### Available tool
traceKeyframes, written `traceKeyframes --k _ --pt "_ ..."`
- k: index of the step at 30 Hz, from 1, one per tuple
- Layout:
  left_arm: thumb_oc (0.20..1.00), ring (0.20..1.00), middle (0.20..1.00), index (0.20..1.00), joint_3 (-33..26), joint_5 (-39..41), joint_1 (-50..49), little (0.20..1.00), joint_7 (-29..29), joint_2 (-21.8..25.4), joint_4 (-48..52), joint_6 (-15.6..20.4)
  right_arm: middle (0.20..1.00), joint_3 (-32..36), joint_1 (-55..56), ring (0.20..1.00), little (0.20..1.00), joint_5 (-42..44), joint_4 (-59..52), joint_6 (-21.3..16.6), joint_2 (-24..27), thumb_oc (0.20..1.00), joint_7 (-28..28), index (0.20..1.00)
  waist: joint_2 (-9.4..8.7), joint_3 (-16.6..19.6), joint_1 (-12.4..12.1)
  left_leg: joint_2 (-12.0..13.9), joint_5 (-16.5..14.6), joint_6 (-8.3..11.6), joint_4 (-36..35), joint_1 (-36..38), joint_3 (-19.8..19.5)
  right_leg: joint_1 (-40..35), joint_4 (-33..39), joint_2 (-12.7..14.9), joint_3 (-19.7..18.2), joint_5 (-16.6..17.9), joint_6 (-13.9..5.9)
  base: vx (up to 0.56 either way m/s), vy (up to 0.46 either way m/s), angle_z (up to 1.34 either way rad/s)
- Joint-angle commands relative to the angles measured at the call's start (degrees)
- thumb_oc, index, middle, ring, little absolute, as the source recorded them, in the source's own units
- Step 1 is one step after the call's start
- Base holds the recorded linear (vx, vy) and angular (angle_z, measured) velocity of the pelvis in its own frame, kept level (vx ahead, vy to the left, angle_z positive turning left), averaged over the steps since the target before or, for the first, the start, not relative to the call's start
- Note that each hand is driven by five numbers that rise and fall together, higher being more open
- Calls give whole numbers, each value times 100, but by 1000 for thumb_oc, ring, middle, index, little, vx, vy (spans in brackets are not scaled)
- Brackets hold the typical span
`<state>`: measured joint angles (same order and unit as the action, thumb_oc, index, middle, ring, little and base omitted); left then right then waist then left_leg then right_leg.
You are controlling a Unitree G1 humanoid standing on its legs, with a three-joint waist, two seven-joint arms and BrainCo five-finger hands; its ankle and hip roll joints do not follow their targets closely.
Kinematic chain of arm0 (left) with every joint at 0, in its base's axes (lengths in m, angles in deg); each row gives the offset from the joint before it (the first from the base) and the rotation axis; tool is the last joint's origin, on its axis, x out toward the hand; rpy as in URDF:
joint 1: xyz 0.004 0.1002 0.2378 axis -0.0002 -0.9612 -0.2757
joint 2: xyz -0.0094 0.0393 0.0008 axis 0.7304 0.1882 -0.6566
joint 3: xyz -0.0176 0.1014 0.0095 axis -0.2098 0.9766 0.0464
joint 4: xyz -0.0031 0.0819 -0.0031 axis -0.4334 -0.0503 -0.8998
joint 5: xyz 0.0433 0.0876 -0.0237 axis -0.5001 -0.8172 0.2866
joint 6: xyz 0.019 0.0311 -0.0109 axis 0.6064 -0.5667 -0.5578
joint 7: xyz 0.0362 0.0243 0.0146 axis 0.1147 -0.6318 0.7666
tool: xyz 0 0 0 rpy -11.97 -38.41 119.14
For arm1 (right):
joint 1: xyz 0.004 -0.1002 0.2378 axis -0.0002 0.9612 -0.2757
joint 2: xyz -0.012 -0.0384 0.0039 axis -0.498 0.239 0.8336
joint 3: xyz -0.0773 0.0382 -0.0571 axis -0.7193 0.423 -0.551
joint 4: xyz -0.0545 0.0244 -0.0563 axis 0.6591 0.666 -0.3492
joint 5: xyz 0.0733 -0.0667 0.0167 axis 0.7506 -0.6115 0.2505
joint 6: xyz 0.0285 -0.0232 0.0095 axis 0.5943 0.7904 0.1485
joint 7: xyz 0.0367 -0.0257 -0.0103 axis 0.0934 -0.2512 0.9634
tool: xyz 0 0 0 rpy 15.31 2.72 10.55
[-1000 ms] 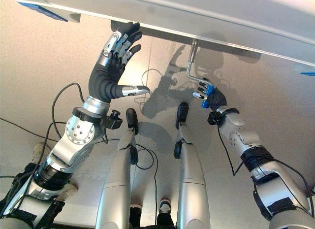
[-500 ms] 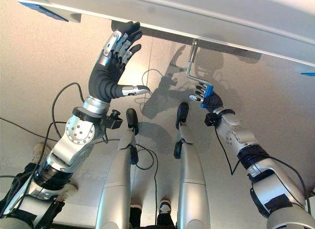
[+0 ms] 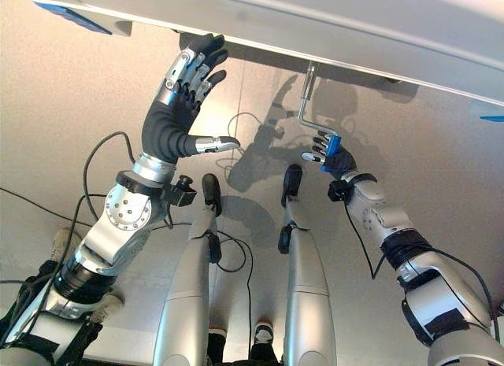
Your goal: Raise the hospital bed
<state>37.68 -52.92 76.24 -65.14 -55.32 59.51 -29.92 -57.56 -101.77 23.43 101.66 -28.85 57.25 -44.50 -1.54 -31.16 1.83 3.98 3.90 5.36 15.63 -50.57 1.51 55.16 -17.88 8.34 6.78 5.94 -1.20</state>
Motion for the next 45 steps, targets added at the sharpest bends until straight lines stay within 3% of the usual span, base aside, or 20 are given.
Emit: traceKeyframes --k 1,23,40,41,42,43,45 --pt "1000 1000 1000 1000 2 0 -46 1000 1 66 571 230 1000 -405 -266 1000 1000 -269 -209 -42 221 1000 208 1000 191 137 33 -94 -91 -95 23 -40 -106 -378 124 63 72 -314 -666 0 0 0" --pt "1000 1000 1000 1000 114 -17 1 1000 19 108 576 251 1000 -802 -573 1000 1000 -421 -108 18 468 1000 314 1000 178 137 -168 -73 199 43 -287 5 -463 -406 -167 91 486 -553 -615 -9 -35 8" --pt "1000 1000 1000 1000 89 -107 -10 1000 45 59 583 217 1000 -681 -418 1000 1000 -548 -78 36 385 1000 329 1000 270 137 -173 -112 204 26 -281 -50 -482 -356 -245 133 503 -580 -622 -1 0 1" --pt "1000 1000 1000 1000 86 -107 -17 1000 46 55 582 215 617 -672 -396 617 617 -551 -79 33 380 617 327 617 276 137 -170 -112 203 21 -272 -58 -476 -351 -248 128 491 -581 -621 0 0 0" --pt "1000 1000 1000 1000 87 -107 -18 1000 47 48 581 215 558 -660 -372 558 558 -558 -71 27 368 558 324 558 281 137 -166 -114 203 18 -268 -57 -474 -350 -249 125 484 -578 -620 0 0 0" --pt "1000 1000 1000 1000 91 -102 -25 1000 43 50 573 213 200 -658 -375 200 200 -558 -54 19 359 200 313 200 286 137 -170 -115 201 15 -263 -57 -474 -347 -246 123 476 -576 -620 0 0 0" --pt "1000 1000 1000 1000 85 -91 -34 1000 42 53 578 213 200 -623 -345 200 200 -544 -91 3 332 200 293 200 285 137 -158 -113 199 11 -271 -46 -464 -343 -233 121 464 -569 -621 0 0 0"
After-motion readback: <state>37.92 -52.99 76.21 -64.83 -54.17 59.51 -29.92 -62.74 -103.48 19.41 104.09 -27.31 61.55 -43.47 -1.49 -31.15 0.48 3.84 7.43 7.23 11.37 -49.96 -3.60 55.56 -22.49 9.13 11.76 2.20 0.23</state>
